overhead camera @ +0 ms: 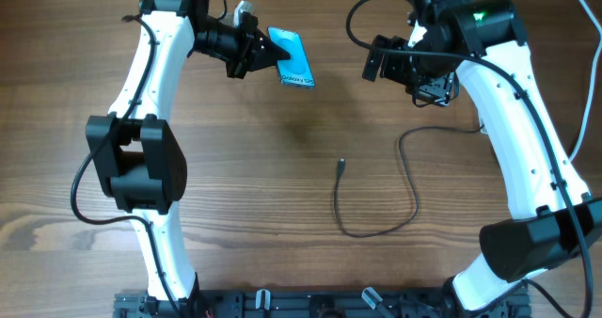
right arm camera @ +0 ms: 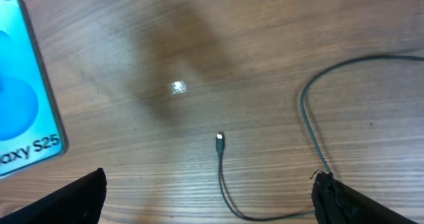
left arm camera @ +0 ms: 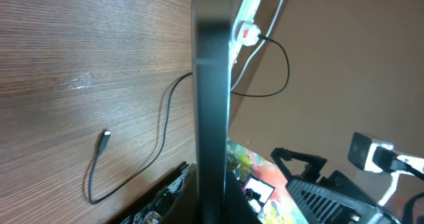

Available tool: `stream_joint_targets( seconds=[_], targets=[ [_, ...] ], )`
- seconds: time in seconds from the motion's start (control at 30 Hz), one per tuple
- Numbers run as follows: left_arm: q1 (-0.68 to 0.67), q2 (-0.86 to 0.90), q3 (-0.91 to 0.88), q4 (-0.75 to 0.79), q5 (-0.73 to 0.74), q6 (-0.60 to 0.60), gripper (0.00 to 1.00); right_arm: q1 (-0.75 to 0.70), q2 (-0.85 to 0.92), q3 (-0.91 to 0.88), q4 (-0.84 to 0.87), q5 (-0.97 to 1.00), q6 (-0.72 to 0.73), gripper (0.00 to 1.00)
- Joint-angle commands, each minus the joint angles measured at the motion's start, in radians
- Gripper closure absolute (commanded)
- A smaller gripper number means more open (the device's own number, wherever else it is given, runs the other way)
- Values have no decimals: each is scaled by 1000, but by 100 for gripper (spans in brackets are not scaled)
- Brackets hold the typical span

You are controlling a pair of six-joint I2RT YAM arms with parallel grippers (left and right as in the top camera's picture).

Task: Plug charger to phone and switch on socket
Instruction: 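Pull the right gripper away and hold the phone with the left gripper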

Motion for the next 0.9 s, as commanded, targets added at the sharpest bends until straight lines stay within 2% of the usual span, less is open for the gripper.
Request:
stream_joint_targets(
  seconds=[0.0,0.07,0.23,0.4,0.53,0.87],
  targets=[
    [-5,-33,5,9,14,27,96,5,-25,-9,29,-16,-24,1],
    [-5,-33,5,21,14,32,96,4,-25,-9,27,-16,-23,0],
    [-5,-33,5,-17,15,155,96,4,-25,-30,26,-16,-46,0],
    [-13,-33,5,-19,13,187,96,4,-25,-82,5,-17,-37,0],
    [-31,-33,5,-19,14,187,96,4,-25,-129,11,-17,41,0],
    [-43,-33,5,11,14,207,96,4,-25,-154,66,-99,37,1]
  ],
)
